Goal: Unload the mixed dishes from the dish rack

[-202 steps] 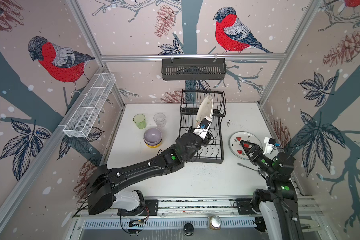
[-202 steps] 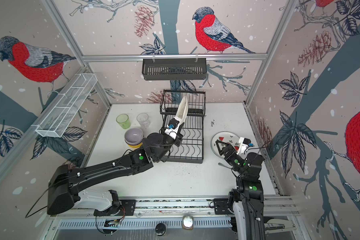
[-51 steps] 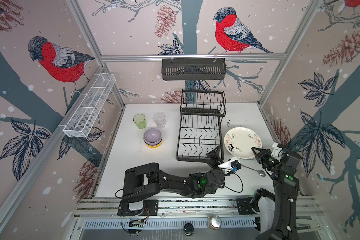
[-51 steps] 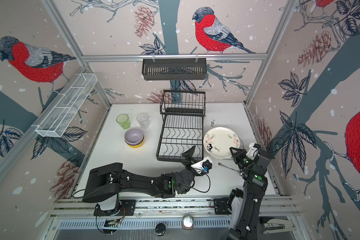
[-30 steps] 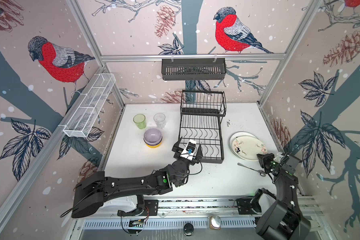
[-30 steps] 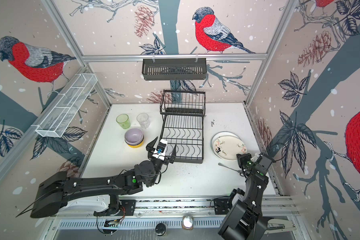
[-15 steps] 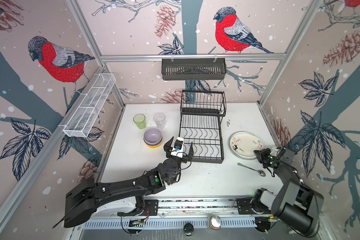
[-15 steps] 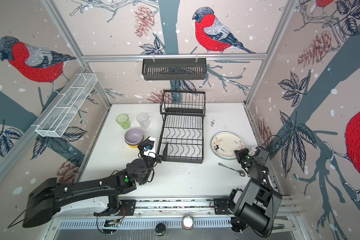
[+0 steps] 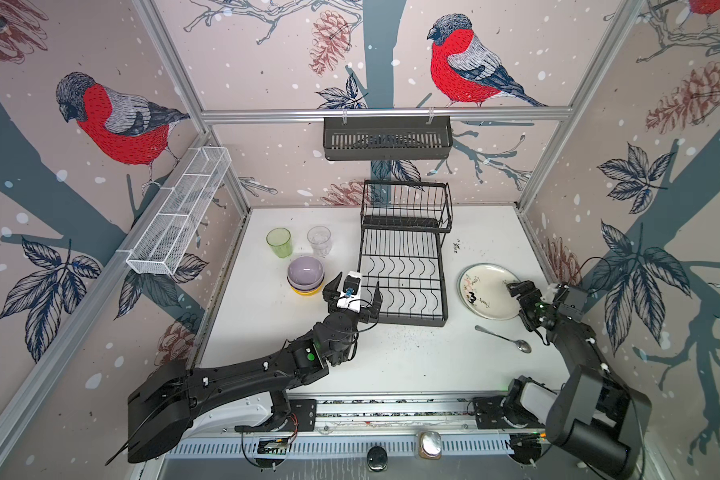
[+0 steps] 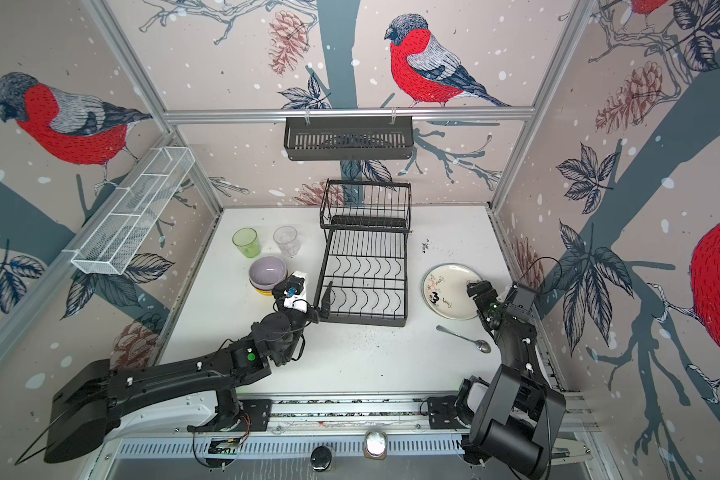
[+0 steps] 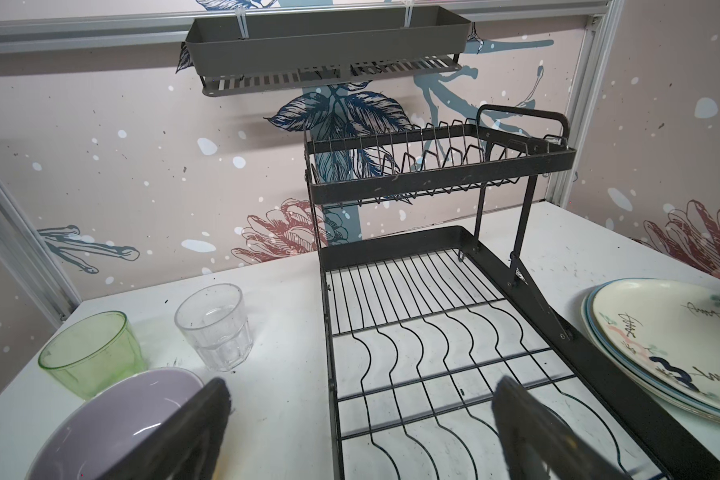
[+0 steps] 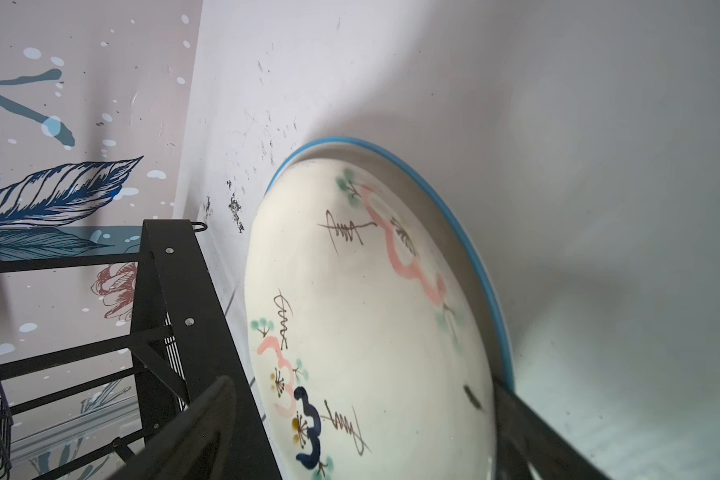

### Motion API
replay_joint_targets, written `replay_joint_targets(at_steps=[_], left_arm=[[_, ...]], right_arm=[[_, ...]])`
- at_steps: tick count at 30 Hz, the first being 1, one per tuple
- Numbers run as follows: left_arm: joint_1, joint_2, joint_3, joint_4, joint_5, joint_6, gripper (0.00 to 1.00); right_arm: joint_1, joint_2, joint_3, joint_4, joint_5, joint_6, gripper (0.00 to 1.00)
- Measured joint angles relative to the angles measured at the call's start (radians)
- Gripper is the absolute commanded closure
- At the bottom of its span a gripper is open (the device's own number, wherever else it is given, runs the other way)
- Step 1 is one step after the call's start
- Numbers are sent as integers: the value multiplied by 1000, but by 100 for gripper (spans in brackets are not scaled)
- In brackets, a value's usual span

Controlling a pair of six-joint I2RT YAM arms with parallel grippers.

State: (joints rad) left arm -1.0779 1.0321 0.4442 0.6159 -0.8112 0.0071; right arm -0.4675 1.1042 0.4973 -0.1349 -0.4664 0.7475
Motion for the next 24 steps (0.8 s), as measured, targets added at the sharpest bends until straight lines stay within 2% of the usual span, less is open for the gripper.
replay_joint_targets(at_steps=[11,16,24], left_arm=[[89,19,21,-90,106,-75,2],[128,42,62,-139,158,-108,2],[163,-2,84,-168,201,-133,2]], right_arm=[[117,-64,101,-173,320,-106,0],[203,-167,100,-146,386,-150,0],[381,-304,43,67,401,-227,0]])
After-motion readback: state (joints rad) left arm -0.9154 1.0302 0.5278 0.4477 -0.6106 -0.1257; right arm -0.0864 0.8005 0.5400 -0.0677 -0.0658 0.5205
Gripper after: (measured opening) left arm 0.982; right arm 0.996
